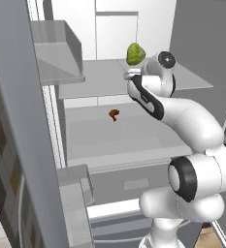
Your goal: Transport the chicken drumstick and mushroom to the fridge. Place the chicken drumstick on the rack containing meat and place the mushroom on the rack containing the vegetable, ensuring meats and vegetables are on different racks.
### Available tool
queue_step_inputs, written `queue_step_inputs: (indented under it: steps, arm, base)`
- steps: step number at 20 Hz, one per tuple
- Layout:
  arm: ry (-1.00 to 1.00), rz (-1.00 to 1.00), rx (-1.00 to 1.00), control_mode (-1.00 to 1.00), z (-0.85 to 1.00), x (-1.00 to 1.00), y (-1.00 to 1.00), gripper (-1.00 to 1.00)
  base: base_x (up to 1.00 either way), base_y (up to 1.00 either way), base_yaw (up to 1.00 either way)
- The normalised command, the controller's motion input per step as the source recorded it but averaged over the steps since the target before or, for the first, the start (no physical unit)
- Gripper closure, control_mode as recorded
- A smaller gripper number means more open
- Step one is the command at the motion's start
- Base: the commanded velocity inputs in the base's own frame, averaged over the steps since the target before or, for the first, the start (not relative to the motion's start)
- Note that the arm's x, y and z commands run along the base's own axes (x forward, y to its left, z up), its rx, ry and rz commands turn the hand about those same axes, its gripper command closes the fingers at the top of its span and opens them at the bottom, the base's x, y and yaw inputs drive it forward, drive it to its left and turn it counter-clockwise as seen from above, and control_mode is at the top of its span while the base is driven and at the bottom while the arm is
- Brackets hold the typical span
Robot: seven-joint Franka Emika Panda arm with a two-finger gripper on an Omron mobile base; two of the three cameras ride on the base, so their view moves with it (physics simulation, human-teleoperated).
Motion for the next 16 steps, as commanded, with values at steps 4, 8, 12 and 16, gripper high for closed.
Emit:
queue_step_inputs:
  steps: [4,8,12,16]
  arm:
    - [0.09,0.00,0.00,-1.00,-0.31,0.58,0.00,1.00]
    - [0.23,0.00,0.01,-1.00,-0.67,0.42,0.00,1.00]
    - [0.19,0.00,0.01,-1.00,-0.63,0.28,0.00,1.00]
    - [-0.04,0.00,0.00,-1.00,-0.42,-0.04,0.12,-1.00]
  base:
    - [0.00,0.00,0.00]
    - [0.00,0.00,0.00]
    - [0.00,0.00,0.00]
    - [0.00,0.00,0.00]
